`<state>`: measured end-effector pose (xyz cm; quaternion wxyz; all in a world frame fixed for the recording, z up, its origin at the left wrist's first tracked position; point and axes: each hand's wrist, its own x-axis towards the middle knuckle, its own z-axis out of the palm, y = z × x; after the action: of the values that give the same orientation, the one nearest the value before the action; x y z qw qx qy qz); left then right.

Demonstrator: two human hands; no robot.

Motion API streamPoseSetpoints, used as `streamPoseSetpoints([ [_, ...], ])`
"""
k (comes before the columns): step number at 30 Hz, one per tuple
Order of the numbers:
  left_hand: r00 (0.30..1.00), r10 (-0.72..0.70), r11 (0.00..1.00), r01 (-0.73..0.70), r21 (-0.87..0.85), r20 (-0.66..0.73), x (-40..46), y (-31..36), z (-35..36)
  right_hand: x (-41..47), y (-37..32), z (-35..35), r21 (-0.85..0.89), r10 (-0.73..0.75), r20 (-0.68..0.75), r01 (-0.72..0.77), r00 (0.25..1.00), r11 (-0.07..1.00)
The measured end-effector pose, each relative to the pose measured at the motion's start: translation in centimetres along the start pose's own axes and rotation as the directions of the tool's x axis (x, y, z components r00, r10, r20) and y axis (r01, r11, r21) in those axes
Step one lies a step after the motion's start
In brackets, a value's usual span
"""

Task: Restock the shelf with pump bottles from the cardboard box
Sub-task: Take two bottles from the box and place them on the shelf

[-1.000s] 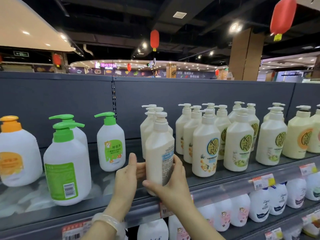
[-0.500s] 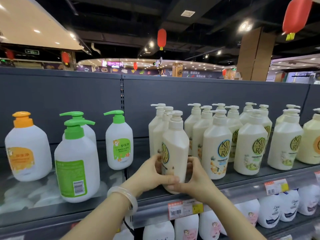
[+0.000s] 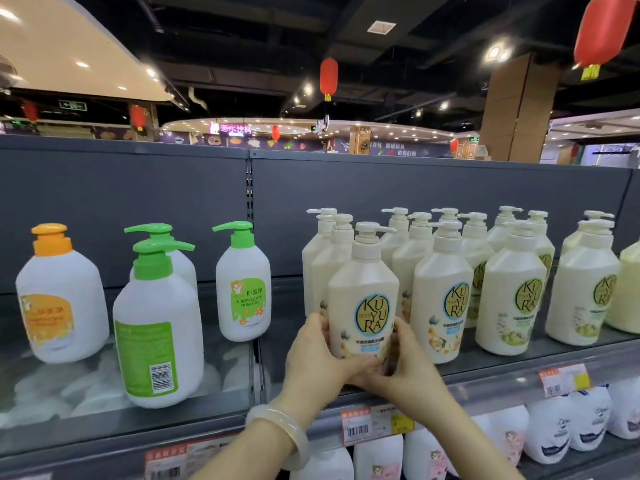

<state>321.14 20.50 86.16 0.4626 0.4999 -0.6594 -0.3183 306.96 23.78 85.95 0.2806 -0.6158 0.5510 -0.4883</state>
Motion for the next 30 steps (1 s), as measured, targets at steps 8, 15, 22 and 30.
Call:
streamPoseSetpoints([
  [8, 0.996, -0.001, 0.996, 0.009, 0.091, -0.090, -0.2, 0.3, 0.9, 0.2, -0.1, 3.0, -0.183, 0.007, -0.229, -0.050, 0.973, 0.982],
  [15, 0.998, 0.070, 0.997, -0.070, -0.031, -0.007, -1.3, 0.2, -1.6, 0.3, 0.8, 3.2, -0.182, 0.025, -0.211, -0.064, 0.977, 0.981],
  [22, 0.568, 0.534, 0.842, -0.418, 0.340, -0.626, -6.4, -4.0, -12.9, -3.5, -1.6, 6.1, -0.296, -0.612, -0.339, 0.536, 0.715, 0.791],
  [30, 0.868, -0.169, 0.985, 0.168, -0.043, -0.468, -3.9, -6.0, -18.4, -1.1, -7.2, 15.8, 0.060, -0.270, 0.319, 0.265, 0.908, 0.963],
])
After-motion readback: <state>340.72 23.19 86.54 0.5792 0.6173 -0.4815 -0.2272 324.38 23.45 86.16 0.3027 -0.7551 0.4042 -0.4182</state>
